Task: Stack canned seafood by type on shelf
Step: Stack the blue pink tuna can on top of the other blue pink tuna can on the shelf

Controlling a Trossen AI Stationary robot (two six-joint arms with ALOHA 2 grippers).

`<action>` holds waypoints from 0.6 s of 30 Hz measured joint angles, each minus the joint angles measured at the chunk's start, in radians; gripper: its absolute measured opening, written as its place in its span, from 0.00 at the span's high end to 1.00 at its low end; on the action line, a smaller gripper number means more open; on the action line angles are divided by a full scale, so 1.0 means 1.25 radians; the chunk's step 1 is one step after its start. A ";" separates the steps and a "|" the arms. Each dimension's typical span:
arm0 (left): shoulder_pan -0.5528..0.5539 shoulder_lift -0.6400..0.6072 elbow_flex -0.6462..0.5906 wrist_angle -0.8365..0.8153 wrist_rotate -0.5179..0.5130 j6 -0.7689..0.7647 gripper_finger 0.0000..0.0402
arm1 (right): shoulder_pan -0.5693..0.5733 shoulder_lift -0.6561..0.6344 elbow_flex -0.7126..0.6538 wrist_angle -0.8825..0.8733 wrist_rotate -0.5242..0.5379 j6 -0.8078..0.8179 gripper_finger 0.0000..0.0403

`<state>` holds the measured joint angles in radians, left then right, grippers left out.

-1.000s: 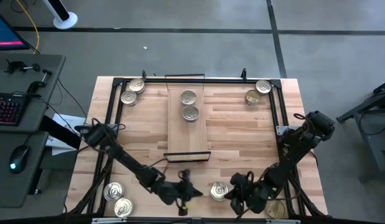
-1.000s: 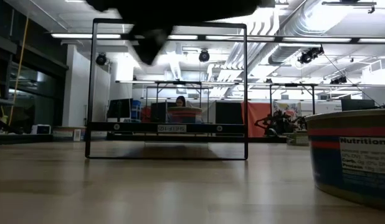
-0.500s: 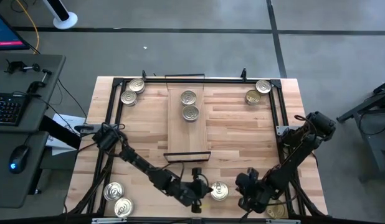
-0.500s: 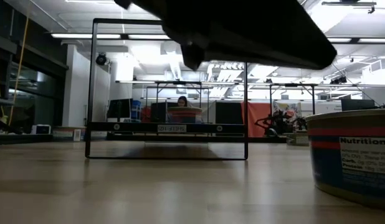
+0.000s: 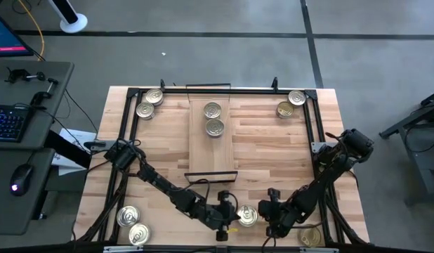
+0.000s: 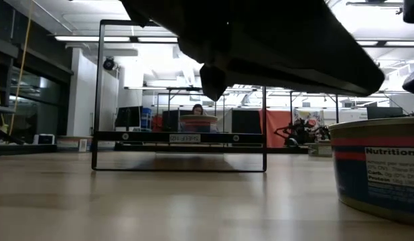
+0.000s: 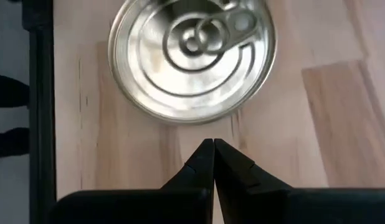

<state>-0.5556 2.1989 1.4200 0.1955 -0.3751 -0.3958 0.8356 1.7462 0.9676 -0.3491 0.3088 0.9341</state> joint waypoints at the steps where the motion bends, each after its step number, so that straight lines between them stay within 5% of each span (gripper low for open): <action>1: 0.001 0.000 0.000 -0.001 -0.004 -0.002 1.00 | 0.000 0.000 0.000 -0.004 0.002 0.000 1.00; 18: 0.019 0.011 -0.001 -0.021 0.008 -0.016 1.00 | -0.004 0.000 0.000 0.066 0.023 -0.065 1.00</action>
<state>-0.5320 2.2131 1.4192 0.1696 -0.3648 -0.4156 0.8311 1.7462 0.9676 -0.2660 0.3379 0.8532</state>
